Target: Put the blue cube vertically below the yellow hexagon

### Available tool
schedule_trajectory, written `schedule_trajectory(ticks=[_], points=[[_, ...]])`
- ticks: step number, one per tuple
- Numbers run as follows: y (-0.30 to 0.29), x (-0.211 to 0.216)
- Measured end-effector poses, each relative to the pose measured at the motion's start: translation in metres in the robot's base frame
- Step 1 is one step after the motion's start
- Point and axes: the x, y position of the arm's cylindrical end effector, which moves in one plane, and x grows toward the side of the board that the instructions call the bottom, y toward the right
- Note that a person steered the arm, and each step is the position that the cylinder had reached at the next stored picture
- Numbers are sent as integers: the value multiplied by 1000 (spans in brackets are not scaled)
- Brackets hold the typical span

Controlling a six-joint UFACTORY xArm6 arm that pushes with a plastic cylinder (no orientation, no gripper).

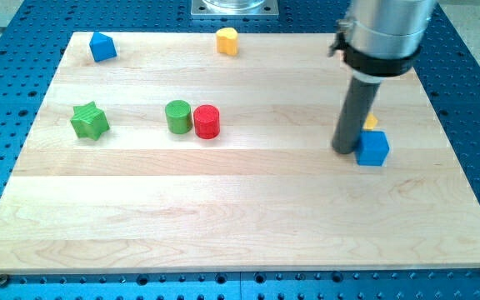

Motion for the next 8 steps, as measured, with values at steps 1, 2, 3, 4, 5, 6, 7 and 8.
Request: schedule_trajectory(ticks=[1,2,3,4,5,6,7,8], points=[[23,-35],[19,-29],[19,33],[24,82],[26,80],[50,75],[88,75],[99,92]])
